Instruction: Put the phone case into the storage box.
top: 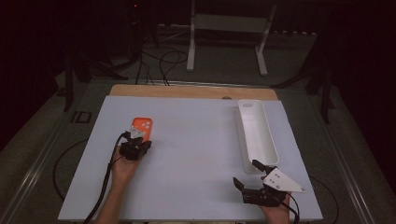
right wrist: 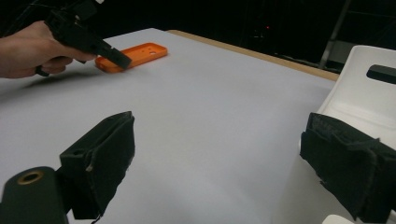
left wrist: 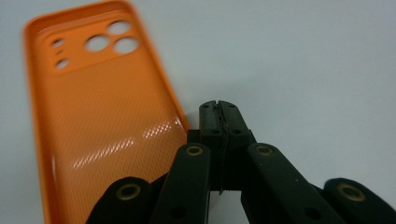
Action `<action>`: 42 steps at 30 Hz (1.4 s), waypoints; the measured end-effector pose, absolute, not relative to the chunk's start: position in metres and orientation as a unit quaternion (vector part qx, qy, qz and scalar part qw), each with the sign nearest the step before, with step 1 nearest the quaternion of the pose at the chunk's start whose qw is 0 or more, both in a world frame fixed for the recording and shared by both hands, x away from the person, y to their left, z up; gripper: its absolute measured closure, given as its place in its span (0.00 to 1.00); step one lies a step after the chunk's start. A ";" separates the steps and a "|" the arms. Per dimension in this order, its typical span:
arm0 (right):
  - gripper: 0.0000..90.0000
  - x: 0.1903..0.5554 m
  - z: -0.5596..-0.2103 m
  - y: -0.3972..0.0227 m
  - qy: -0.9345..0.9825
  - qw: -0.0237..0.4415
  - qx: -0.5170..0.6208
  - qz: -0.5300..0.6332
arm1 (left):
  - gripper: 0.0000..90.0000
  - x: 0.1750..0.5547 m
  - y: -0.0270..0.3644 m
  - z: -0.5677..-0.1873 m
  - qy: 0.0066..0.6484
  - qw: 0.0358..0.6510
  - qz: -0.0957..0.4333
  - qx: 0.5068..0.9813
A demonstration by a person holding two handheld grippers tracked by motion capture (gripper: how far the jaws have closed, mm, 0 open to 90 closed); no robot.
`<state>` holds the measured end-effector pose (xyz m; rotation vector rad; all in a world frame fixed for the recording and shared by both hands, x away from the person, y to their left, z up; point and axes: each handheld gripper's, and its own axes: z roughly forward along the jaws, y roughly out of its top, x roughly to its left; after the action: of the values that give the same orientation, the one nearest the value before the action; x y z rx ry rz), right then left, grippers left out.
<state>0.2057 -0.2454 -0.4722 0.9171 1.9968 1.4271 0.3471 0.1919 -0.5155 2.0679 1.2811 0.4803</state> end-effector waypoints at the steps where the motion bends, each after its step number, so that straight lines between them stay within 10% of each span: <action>1: 0.11 0.206 -0.472 -0.246 0.736 0.258 0.338 0.526 | 1.00 0.345 0.197 -0.515 0.492 0.320 0.188 0.788; 25: 0.11 0.210 -0.468 -0.248 0.735 0.263 0.336 0.528 | 0.99 0.328 0.227 -0.509 0.494 0.353 0.199 0.770; 42: 0.11 0.216 -0.464 -0.253 0.735 0.268 0.335 0.525 | 0.49 0.304 0.249 -0.467 0.455 0.411 0.232 0.756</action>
<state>0.2162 -0.2529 -0.4638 0.9033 1.9833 1.4152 0.3037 0.2485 -0.4667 1.9024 1.1445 0.5831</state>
